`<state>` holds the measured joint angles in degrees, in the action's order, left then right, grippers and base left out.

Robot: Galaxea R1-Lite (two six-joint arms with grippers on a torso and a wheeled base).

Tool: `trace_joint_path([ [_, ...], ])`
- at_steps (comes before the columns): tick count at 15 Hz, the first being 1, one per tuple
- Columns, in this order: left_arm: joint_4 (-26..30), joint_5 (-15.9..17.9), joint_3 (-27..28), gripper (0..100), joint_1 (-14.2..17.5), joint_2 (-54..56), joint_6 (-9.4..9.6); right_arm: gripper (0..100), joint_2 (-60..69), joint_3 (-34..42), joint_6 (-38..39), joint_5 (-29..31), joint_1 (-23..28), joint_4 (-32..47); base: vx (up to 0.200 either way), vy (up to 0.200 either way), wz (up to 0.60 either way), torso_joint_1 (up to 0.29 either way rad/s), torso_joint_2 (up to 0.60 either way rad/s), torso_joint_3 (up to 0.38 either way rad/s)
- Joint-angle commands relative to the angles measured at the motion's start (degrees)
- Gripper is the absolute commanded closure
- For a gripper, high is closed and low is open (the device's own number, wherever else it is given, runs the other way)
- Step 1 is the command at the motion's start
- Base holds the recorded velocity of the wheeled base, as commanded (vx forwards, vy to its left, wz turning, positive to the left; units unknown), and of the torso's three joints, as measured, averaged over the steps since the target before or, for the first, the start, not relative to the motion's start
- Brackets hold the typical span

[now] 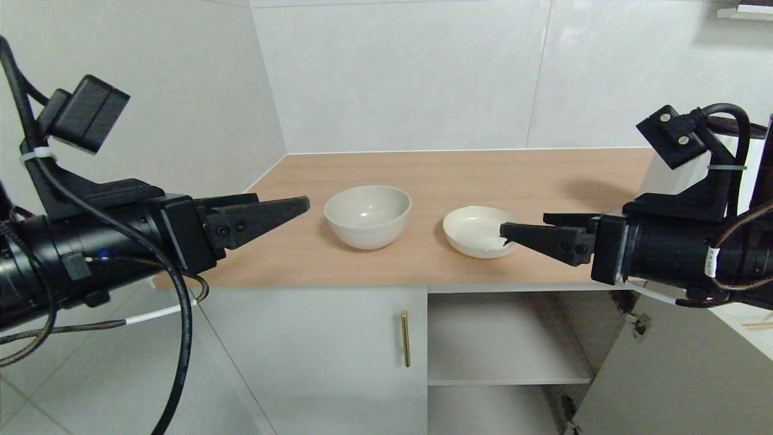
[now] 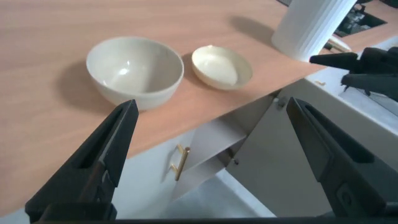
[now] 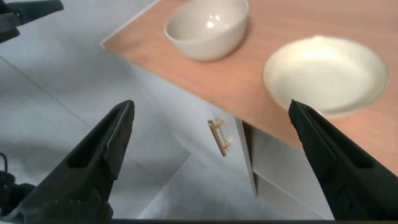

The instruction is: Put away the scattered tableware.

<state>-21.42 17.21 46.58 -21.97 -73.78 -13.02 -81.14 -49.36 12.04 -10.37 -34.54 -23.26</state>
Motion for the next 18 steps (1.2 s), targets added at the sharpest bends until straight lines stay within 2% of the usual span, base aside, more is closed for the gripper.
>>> trace_joint_path([
  [1,-0.03,-0.16,0.18,0,0.08,-0.84,-0.08,0,0.28,0.4,0.08,0.0,0.08,-0.03,0.0,0.0,0.0,0.124,-0.37,-0.237],
  [3,-0.03,-0.6,1.5,0,0.43,-2.25,-0.6,0,-0.6,-0.91,0.52,0.18,2.81,-0.03,0.0,0.0,0.0,0.058,-0.16,-0.11],
  [4,0.24,-1.3,2.81,0,0.87,-3.74,-1.31,0,-3.15,-3.73,0.44,0.71,4.92,0.23,0.0,0.0,0.0,0.027,-0.06,-0.051],
  [6,2.08,-3.41,6.15,0,1.93,-6.12,-1.57,0,-7.54,-11.11,0.44,3.34,6.59,2.87,0.0,0.0,0.0,0.0,0.0,0.0],
  [7,5.6,-5.17,9.76,0,2.81,-8.58,-1.57,0,-10.79,-16.47,0.61,6.95,7.29,9.2,0.0,0.0,0.0,0.0,0.0,0.0],
  [8,9.55,-5.52,14.24,0,3.51,-10.77,-1.57,0,-12.38,-17.26,2.02,9.58,7.47,13.5,0.0,0.0,0.0,0.0,0.0,0.0],
  [10,18.25,-6.14,22.33,0,4.57,-14.11,-1.57,0,-15.19,-19.46,5.27,11.6,7.55,13.59,0.0,0.0,0.0,0.0,0.0,0.0],
  [11,23.44,-8.16,26.54,0,4.74,-16.22,-1.57,0,-15.28,-20.16,5.89,12.48,7.64,13.59,0.0,0.0,0.0,0.0,0.0,0.0],
  [12,26.16,-10.27,29.01,0,5.18,-18.24,-1.48,0,-15.19,-20.16,5.89,12.75,7.64,13.59,0.0,0.0,0.0,0.0,0.0,0.0],
  [16,26.96,-11.5,30.76,0,5.27,-23.34,-1.57,0,-15.54,-20.16,5.97,14.24,7.55,13.59,0.0,0.0,0.0,0.0,0.0,0.0],
  [18,28.54,-14.05,33.66,0,5.27,-29.76,-1.75,0,-17.3,-20.95,5.97,17.49,7.55,13.77,0.0,0.0,0.0,0.0,0.0,0.0],
])
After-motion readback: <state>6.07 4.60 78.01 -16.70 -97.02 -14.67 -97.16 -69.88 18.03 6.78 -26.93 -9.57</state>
